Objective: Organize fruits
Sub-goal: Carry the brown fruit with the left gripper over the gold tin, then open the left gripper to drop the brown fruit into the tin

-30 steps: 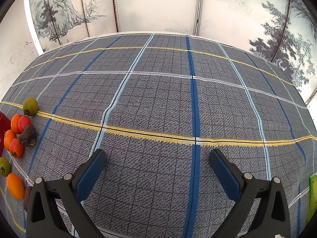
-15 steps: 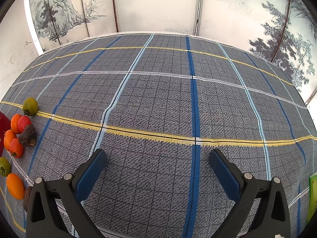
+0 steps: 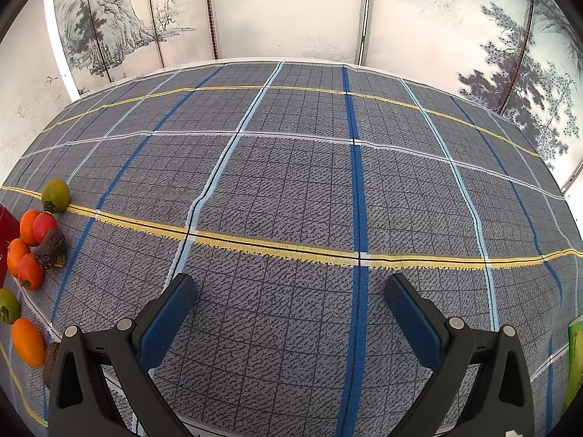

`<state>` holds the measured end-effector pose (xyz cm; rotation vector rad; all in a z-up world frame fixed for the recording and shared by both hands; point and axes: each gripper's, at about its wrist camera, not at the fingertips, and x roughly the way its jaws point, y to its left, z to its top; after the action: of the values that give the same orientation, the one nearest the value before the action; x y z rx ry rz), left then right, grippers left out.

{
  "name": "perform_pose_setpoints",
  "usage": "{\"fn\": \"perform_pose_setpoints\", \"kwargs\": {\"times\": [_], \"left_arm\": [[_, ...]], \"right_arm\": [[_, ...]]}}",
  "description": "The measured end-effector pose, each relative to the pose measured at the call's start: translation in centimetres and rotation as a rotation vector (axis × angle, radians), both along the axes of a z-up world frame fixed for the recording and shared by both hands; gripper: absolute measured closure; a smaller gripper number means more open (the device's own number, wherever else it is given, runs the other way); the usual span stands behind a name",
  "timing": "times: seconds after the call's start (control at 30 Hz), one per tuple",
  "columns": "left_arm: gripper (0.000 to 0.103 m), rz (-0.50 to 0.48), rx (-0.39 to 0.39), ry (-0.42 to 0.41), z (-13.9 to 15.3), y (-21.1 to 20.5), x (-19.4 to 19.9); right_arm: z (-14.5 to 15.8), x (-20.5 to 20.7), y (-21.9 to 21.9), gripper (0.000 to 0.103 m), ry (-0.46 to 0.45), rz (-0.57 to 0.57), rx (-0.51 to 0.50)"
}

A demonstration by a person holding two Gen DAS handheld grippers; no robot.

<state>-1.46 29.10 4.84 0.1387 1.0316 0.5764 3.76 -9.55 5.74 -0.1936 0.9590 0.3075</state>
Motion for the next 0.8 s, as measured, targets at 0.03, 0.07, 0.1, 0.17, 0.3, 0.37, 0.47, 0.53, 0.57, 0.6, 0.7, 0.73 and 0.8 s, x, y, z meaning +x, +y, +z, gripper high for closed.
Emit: {"fn": "perform_pose_setpoints", "kwargs": {"times": [0.03, 0.07, 0.1, 0.17, 0.3, 0.37, 0.47, 0.53, 0.57, 0.6, 0.7, 0.73, 0.8], "left_arm": [[0.063, 0.002, 0.002, 0.002, 0.0, 0.1, 0.1], [0.063, 0.004, 0.005, 0.004, -0.1, 0.2, 0.2], [0.063, 0.004, 0.008, 0.004, -0.1, 0.3, 0.2], [0.063, 0.007, 0.016, 0.008, -0.1, 0.4, 0.4], [0.062, 0.009, 0.024, 0.018, -0.2, 0.6, 0.9], [0.058, 0.007, 0.018, 0.016, -0.1, 0.7, 1.0], [0.034, 0.013, 0.007, -0.023, 0.7, 0.7, 0.5], [0.033, -0.004, -0.007, -0.068, 1.6, 0.2, -0.2], [0.033, -0.009, -0.003, -0.082, 2.1, -0.3, -0.7], [0.033, -0.010, 0.000, -0.097, 2.7, -0.8, -1.2], [0.033, -0.006, -0.023, -0.160, 4.3, -2.2, -3.4], [0.033, -0.005, -0.029, -0.186, 5.0, -2.8, -4.6], [0.033, 0.016, -0.039, -0.231, 5.9, -4.1, -7.0]], "right_arm": [[0.0, 0.0, 0.0, 0.000, 0.000, 0.000, 0.000], [0.0, 0.0, 0.0, 0.000, 0.000, 0.000, 0.000], [0.0, 0.0, 0.0, 0.000, 0.000, 0.000, 0.000], [0.0, 0.0, 0.0, 0.000, 0.000, 0.000, 0.000], [0.0, 0.0, 0.0, 0.000, 0.000, 0.000, 0.000], [0.0, 0.0, 0.0, 0.000, 0.000, 0.000, 0.000], [0.0, 0.0, 0.0, 0.000, 0.000, 0.000, 0.000], [0.0, 0.0, -0.1, 0.000, 0.001, -0.001, 0.001], [0.0, 0.0, -0.1, 0.000, 0.001, 0.000, 0.000], [0.0, 0.1, -0.1, 0.000, 0.000, 0.001, 0.000], [0.1, -0.1, -0.2, 0.001, -0.001, 0.003, 0.002], [0.3, -0.5, -0.2, 0.007, -0.013, 0.010, 0.013], [2.0, -2.8, -0.5, 0.012, -0.093, 0.067, 0.082]]}}
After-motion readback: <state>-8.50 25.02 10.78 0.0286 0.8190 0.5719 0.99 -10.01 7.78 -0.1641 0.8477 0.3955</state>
